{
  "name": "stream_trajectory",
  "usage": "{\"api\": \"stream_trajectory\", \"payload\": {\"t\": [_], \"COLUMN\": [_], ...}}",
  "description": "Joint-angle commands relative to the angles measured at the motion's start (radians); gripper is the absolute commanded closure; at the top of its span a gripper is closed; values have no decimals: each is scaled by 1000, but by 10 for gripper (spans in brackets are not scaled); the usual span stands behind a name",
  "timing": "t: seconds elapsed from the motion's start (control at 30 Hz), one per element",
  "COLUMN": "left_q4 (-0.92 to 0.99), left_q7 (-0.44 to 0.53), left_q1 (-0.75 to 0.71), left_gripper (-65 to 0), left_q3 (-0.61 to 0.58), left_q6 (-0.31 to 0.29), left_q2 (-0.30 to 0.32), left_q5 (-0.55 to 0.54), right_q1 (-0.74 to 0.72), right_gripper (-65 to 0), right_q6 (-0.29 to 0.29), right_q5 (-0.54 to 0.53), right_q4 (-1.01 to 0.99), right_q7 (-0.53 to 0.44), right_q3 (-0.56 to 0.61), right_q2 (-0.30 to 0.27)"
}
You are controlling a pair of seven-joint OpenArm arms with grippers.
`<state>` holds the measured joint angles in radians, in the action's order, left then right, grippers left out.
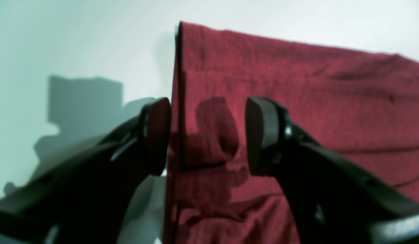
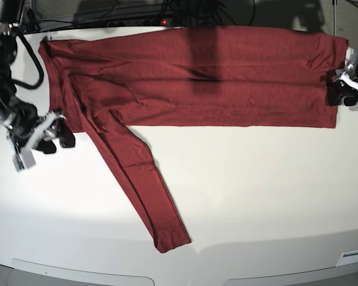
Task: Fold the T-shirt properly
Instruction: 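Release the folded hem and raise both grippers, then grasp the loose sleeve cuff with the right gripper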
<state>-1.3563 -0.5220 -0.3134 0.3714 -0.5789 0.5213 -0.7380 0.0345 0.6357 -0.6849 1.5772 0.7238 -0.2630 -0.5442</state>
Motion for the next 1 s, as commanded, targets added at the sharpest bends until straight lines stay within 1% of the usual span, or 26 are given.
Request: {"api": "stream_trajectory", "payload": {"t": [0.0,0.13,0.27,0.37,0.5,0.6,0.67,0.73,0.8,0.97], "left_q4": [-20,-20,-20,-20,-20,-20,-20,-20,-20,-20], "left_q7": [24,21,22,22,25,25,25,25,25,26], "left_q1": [6,13,17,17,17,17,17,17,17,17], "left_gripper": [-340,-340,-340,-340,-340,-340,-340,-340,-340,-340], "left_q3": [10,10,10,10,10,10,10,10,10,10], "left_q6": [-5,-8,-16,-24,-27,-27,-27,-27,-27,-27], "left_q2": [19,-10,-63,-92,-106,-105,-106,-106,-105,-105], "left_q5": [-15,-14,-11,-2,34,34,33,31,31,31], "right_q1": [-56,-239,-407,-521,-650,-722,-755,-779,-792,-801], "right_gripper": [-356,-356,-356,-356,-356,-356,-356,-356,-356,-356], "right_q6": [-11,-45,-46,-46,-46,-46,-47,-61,-82,-88], "right_q5": [2,56,125,194,297,369,435,497,530,603], "right_q4": [-8,-149,-329,-465,-655,-788,-859,-919,-966,-1033], "right_q7": [-10,30,33,33,27,-22,-63,-107,-141,-192], "right_q3": [24,164,275,329,351,351,351,351,351,351], "right_q2": [-12,29,86,142,221,269,295,315,330,358]}}
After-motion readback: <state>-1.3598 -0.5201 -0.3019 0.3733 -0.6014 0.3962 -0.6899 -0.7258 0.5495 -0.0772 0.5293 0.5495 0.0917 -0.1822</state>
